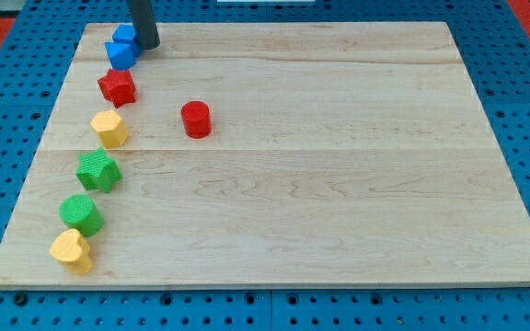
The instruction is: Move the red circle in between the red star and yellow hexagon
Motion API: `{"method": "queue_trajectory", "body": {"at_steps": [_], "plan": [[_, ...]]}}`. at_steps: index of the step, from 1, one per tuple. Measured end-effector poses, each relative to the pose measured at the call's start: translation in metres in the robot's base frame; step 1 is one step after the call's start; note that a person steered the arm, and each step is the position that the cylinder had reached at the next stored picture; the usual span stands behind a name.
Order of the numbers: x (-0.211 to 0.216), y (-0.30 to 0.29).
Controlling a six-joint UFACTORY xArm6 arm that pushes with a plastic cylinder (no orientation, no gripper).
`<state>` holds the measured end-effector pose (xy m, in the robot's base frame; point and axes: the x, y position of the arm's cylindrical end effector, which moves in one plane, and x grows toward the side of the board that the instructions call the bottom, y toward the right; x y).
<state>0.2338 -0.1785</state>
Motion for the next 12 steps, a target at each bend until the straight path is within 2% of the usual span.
{"method": "queue_trajectory", "body": {"at_steps": [1,2,3,5,7,8,10,12], "plan": [[-0.002,-0.002],[0.017,0.038],[0.048,0.094],[0.126,0.151],[0.168,0.147],[0.166,0.135],[0.154,0.055],[0.142,0.015]]}}
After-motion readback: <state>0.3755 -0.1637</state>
